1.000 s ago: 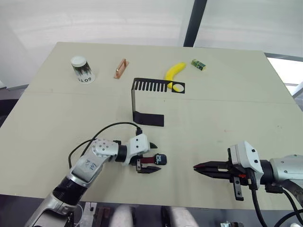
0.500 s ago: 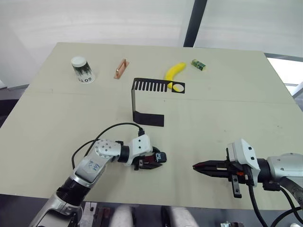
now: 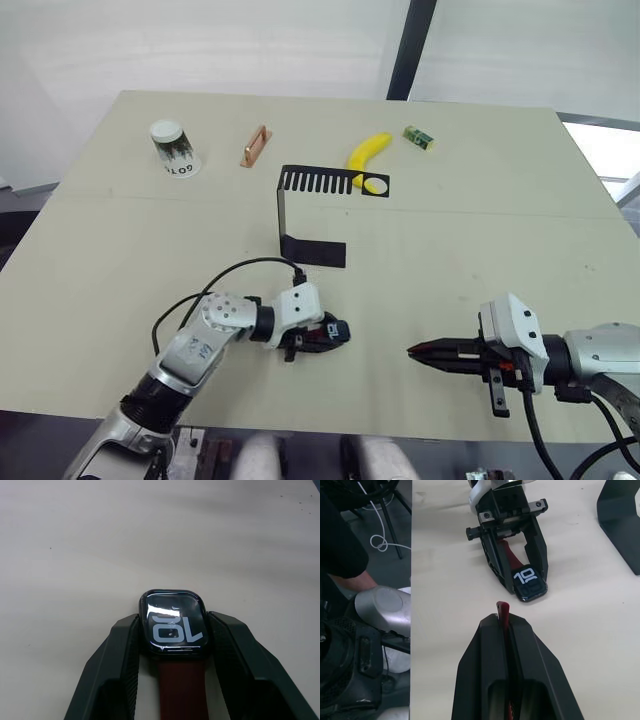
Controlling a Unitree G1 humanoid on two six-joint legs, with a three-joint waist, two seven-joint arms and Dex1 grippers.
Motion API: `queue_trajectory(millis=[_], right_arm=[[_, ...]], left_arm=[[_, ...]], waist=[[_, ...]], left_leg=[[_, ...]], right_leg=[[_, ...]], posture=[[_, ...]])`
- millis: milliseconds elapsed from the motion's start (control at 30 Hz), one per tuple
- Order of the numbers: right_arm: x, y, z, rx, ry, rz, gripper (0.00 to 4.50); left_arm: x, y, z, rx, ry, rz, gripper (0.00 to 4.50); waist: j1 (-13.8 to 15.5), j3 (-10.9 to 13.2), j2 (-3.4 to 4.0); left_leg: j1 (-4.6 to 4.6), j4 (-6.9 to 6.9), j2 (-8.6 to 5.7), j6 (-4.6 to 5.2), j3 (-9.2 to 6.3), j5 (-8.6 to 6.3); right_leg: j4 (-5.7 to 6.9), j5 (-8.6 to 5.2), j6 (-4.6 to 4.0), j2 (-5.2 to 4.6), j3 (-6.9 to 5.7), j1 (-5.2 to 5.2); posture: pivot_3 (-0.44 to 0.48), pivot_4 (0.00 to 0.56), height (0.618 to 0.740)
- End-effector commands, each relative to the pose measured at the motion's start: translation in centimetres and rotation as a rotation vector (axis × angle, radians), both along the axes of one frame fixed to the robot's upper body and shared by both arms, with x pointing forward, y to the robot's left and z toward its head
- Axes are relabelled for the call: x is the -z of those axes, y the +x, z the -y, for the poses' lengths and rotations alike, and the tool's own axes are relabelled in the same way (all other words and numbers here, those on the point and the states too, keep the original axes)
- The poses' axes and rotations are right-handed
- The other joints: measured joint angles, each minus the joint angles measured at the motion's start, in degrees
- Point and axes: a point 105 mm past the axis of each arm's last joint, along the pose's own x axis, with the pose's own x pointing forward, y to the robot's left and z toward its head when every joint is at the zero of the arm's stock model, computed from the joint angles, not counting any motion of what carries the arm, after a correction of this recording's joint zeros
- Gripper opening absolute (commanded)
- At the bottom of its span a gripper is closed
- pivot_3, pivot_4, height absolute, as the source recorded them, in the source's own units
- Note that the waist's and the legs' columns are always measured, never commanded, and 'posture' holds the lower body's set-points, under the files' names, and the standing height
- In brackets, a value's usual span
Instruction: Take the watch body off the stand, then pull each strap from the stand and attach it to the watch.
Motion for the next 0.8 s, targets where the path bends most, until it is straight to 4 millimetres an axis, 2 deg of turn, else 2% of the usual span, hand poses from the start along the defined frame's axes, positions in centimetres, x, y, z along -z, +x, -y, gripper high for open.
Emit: queue_trajectory(millis=[33, 167, 400, 800], right_arm=[[-0.8, 0.7, -0.8, -0.039, -0.047, 0.146, 0.0], [-1.2, 2.4, -1.6, -0.037, -0.106, 0.32, 0.0], [-1.4, 5.8, -2.8, -0.015, -0.241, 0.652, 0.0], [-1.3, 7.8, -3.7, 0.019, -0.286, 0.774, 0.0]], left_arm=[[-2.1, 0.2, 0.2, -0.007, -0.118, -0.124, 1.61], [-4.1, 1.1, 0.3, -0.08, -0.278, -0.371, 1.61], [-6.0, 3.2, -0.4, -0.186, -0.416, -0.552, 1.61], [-7.0, 2.5, 0.7, -0.175, -0.451, -0.632, 1.61]], waist=[[-0.04, 0.0, 0.0], [0.01, 0.0, 0.0], [-0.09, 0.0, -0.01], [-0.2, 0.0, 0.0]], left_leg=[[0.0, 0.02, 0.0, 0.0, 0.0, 0.0], [-0.06, 0.12, 0.0, 0.0, -0.03, 0.0], [-0.1, 0.26, 0.0, -0.01, -0.05, 0.0], [-0.14, 0.48, 0.01, 0.0, -0.09, 0.0]], right_leg=[[0.04, 0.0, 0.0, 0.0, 0.0, 0.0], [0.23, 0.0, 0.0, -0.01, -0.02, -0.09], [0.42, 0.0, 0.0, 0.01, 0.0, -0.22], [0.59, 0.0, 0.0, 0.0, -0.02, -0.24]], posture=[[0.0, 0.15, 0.74], [0.0, 0.15, 0.74], [0.0, 0.15, 0.74], [0.0, 0.15, 0.74]])
